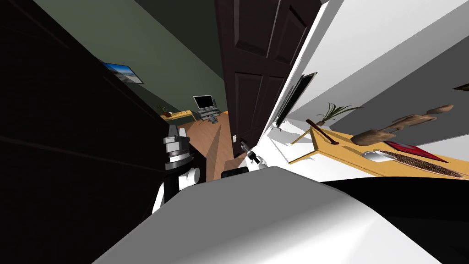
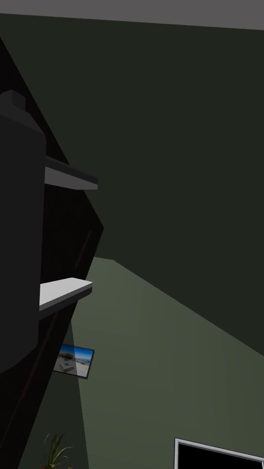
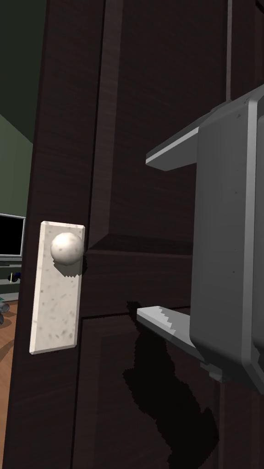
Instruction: Push the door open
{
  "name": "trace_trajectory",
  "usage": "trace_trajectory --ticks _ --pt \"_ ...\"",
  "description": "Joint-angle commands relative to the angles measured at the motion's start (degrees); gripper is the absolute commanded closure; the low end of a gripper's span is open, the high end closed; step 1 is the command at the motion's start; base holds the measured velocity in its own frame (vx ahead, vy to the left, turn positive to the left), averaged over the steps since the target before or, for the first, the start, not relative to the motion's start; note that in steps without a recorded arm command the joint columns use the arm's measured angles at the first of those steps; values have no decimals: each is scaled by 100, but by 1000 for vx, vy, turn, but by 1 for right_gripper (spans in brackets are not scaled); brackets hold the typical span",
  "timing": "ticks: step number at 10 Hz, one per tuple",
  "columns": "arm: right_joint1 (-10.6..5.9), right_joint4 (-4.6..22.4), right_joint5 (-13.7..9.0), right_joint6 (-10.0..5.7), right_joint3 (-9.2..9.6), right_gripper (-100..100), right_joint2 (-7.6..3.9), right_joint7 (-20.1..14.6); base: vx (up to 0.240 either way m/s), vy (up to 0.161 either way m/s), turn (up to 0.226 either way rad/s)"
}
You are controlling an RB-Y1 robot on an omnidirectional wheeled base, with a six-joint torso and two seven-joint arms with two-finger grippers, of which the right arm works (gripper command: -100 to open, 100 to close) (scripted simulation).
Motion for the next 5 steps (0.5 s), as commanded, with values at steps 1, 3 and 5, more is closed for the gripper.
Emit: trace_trajectory --ticks 1,3,5 --pt "-1 12 -19 -10 -21 -100 27 53 212 74 32" --pt "-3 35 -48 -25 -53 -100 66 127 216 101 42" --pt "-4 56 -73 -38 -82 -100 104 193 206 86 34"
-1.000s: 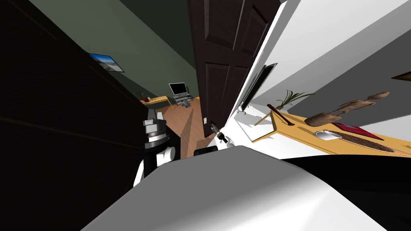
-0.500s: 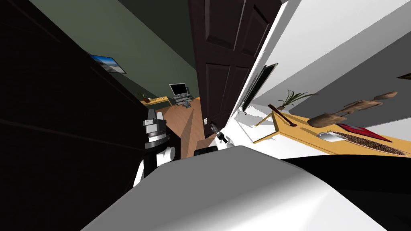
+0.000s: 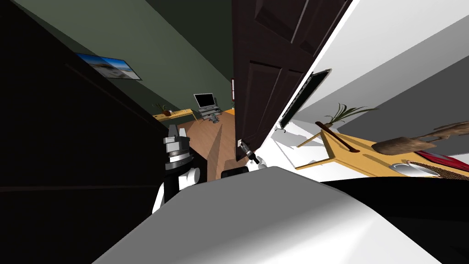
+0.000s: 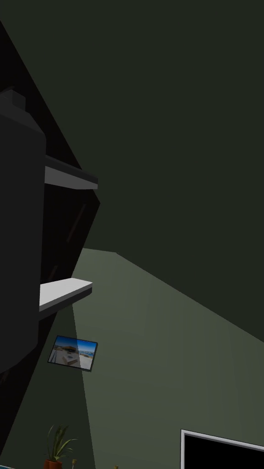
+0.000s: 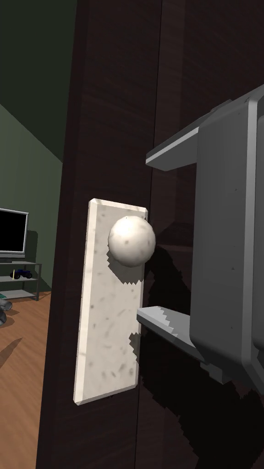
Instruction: Push the door open
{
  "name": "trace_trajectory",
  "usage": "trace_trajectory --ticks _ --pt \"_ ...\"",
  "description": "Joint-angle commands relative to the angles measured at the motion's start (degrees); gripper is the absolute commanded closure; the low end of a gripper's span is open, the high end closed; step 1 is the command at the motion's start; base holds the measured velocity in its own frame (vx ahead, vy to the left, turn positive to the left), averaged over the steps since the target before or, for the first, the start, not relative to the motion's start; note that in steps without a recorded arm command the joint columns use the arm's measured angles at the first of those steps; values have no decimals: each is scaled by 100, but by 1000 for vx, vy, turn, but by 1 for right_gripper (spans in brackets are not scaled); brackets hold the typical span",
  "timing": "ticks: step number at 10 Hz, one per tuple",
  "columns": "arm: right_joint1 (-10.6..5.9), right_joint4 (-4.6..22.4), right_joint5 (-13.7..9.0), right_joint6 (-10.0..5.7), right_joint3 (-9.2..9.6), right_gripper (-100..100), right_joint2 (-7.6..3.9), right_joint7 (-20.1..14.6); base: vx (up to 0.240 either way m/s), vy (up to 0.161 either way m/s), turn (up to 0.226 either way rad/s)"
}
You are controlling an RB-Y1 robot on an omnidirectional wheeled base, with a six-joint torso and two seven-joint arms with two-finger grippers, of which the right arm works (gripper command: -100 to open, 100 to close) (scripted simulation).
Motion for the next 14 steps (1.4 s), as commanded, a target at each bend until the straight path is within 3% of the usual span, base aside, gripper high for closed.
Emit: trace_trajectory --ticks 1,3,4,9,14 --pt "1 14 -18 -11 -20 -100 26 50 183 67 29" --pt "-3 21 -21 -14 -24 -100 34 58 121 31 8" --pt "-3 21 -21 -14 -24 100 34 58 -16 0 2" --pt "-3 21 -21 -14 -24 100 34 58 -12 -3 2" --pt "-16 31 -175 73 -243 100 4 302 140 53 -44"
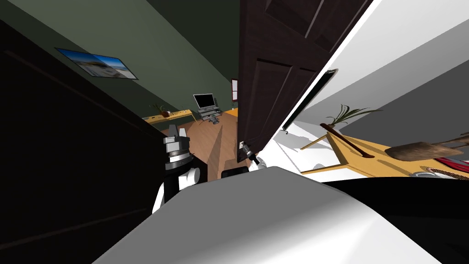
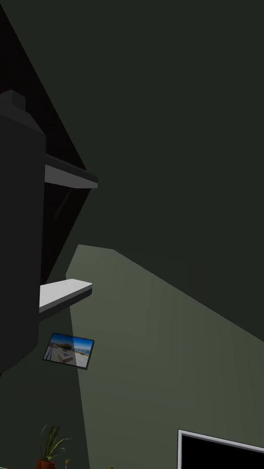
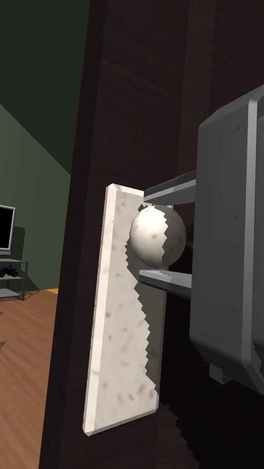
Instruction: Push the door open
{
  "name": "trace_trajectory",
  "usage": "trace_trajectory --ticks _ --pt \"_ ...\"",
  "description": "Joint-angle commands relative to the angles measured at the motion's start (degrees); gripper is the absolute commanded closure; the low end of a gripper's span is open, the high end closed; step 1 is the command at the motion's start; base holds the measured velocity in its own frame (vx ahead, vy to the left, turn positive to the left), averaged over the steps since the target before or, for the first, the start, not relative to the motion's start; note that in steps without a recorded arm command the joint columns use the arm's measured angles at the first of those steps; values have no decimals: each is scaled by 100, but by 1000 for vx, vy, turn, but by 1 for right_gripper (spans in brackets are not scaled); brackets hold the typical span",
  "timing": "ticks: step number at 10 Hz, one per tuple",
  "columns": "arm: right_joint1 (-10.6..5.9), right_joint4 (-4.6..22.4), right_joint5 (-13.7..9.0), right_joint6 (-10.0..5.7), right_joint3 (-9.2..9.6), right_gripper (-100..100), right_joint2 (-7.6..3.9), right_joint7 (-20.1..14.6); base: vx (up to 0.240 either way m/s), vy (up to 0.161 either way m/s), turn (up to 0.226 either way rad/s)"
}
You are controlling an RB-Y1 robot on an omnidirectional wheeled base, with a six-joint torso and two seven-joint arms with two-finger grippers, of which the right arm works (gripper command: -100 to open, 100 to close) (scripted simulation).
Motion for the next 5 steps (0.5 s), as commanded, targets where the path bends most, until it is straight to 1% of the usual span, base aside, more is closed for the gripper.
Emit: trace_trajectory --ticks 1,4,5 --pt "-125 85 -104 -25 -167 100 -69 106 192 87 -50" --pt "-144 84 -234 35 -351 100 -52 306 211 85 -75" --pt "-151 83 -281 57 -418 100 -39 378 202 80 -172"
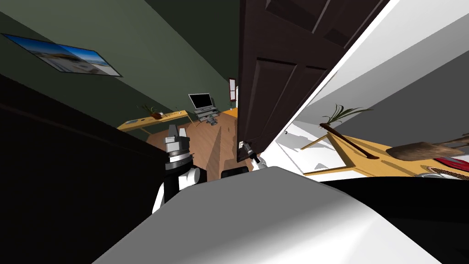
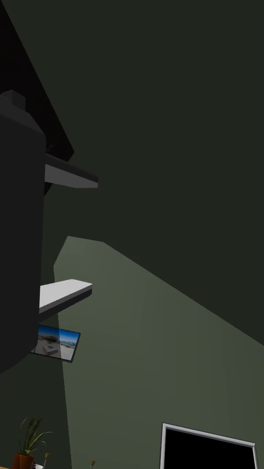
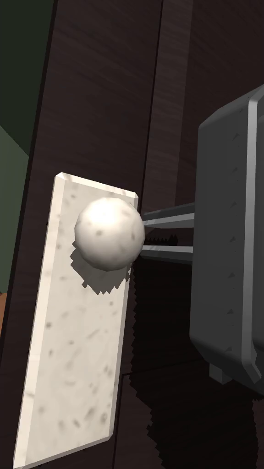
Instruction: Push the door open
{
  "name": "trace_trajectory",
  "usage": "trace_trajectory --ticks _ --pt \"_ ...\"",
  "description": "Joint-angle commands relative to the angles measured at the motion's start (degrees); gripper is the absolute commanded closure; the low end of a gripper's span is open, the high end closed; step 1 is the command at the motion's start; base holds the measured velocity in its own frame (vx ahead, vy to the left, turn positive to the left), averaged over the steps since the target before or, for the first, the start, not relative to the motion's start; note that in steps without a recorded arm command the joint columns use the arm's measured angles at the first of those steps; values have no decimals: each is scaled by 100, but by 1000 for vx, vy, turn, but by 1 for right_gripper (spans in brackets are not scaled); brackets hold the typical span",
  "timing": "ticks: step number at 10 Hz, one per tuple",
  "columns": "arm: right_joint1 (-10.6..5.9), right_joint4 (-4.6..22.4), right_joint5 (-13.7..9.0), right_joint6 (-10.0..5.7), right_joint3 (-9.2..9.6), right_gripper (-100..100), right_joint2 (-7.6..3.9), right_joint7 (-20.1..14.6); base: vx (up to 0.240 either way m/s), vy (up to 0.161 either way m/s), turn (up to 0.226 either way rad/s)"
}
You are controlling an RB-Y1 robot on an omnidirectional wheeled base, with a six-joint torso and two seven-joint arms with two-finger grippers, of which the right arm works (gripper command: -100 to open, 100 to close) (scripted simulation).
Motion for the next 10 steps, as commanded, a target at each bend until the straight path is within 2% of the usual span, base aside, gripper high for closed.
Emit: trace_trajectory --ticks 1,2,4,7,8,9,10 --pt "6 -80 -93 61 -142 100 -17 117 196 64 -132" --pt "-19 -19 -95 60 -126 -100 35 132 -41 32 -25" --pt "-18 -42 -118 109 -145 -100 83 164 -221 -2 0" --pt "-16 -101 -174 230 -191 -100 261 244 -248 31 -15" --pt "-15 -126 -197 281 -210 -100 371 278 -220 -5 1" --pt "-33 -68 -188 219 -205 -100 303 258 -110 7 -3" --pt "-15 -67 -195 196 -227 -100 238 279 98 20 42"
